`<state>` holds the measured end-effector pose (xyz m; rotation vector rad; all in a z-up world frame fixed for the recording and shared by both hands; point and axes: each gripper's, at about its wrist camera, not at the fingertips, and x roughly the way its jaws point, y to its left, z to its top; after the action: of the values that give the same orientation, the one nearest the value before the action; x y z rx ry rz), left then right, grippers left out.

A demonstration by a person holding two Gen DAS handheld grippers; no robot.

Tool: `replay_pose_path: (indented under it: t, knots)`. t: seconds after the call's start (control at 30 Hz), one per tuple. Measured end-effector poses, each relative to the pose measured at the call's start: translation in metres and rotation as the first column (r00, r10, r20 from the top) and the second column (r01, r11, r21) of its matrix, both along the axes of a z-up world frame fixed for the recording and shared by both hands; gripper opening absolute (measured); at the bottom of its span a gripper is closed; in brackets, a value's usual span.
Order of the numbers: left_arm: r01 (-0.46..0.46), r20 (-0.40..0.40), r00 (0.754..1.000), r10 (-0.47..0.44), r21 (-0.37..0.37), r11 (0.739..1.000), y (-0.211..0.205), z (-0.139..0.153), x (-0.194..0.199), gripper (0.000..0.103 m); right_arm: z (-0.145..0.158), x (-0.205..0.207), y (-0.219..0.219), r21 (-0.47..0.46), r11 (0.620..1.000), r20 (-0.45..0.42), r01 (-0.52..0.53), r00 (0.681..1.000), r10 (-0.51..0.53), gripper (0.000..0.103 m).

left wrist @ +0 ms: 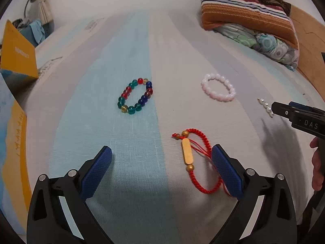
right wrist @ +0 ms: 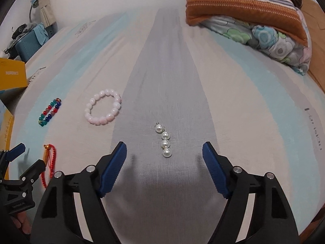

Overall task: Organize jewelry
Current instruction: 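Grasp the red cord bracelet with the left tool while the right tool grasps the pearl pendant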

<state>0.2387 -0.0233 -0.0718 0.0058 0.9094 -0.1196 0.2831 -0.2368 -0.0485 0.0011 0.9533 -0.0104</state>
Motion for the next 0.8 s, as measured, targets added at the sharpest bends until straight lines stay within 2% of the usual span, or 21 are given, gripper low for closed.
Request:
replay_pose_path:
  t: [0.1, 0.27, 0.37, 0.43, 0.5, 0.57, 0.73, 0.8]
  knots:
    - [-0.009, -0.009, 1.0, 0.009, 0.001, 1.0, 0.001, -0.007, 0.003, 0.094, -0.009, 0.005, -0.001, -0.001, 1.0, -0.012, -0.001, 1.0, 0.001, 0.072]
    - [-0.016, -0.001, 1.0, 0.016, 0.017, 1.0, -0.001, -0.012, 0.005, 0.091, -0.02, 0.011, -0.006, 0.021, 1.0, -0.04, 0.005, 0.999, -0.005, 0.061]
    - [-0.023, 0.008, 1.0, 0.022, 0.023, 0.999, -0.001, -0.011, 0.003, 0.084, -0.027, 0.012, -0.009, 0.05, 0.999, -0.059, 0.007, 0.998, -0.004, 0.051]
    - [-0.019, 0.009, 1.0, 0.019, 0.032, 0.999, -0.002, -0.012, 0.002, 0.076, -0.028, 0.011, -0.009, 0.053, 0.999, -0.057, 0.008, 0.998, -0.005, 0.047]
    - [-0.016, 0.009, 1.0, 0.016, 0.044, 0.999, -0.003, -0.011, 0.001, 0.065, -0.028, 0.01, -0.01, 0.062, 0.998, -0.058, 0.006, 0.998, -0.003, 0.039]
    - [-0.012, 0.003, 1.0, 0.012, 0.044, 0.999, -0.003, -0.01, 0.001, 0.055, -0.027, 0.01, -0.011, 0.068, 0.998, -0.059, 0.005, 0.998, -0.001, 0.028]
    - [-0.003, -0.008, 1.0, 0.003, 0.04, 0.999, -0.003, -0.008, -0.003, 0.03, -0.026, 0.008, -0.012, 0.087, 0.996, -0.069, -0.001, 0.998, 0.007, 0.013]
    - [0.0, -0.015, 1.0, 0.0, 0.029, 1.0, -0.002, -0.007, -0.004, 0.011, -0.025, 0.007, -0.013, 0.095, 0.995, -0.073, -0.004, 0.997, 0.01, 0.011]
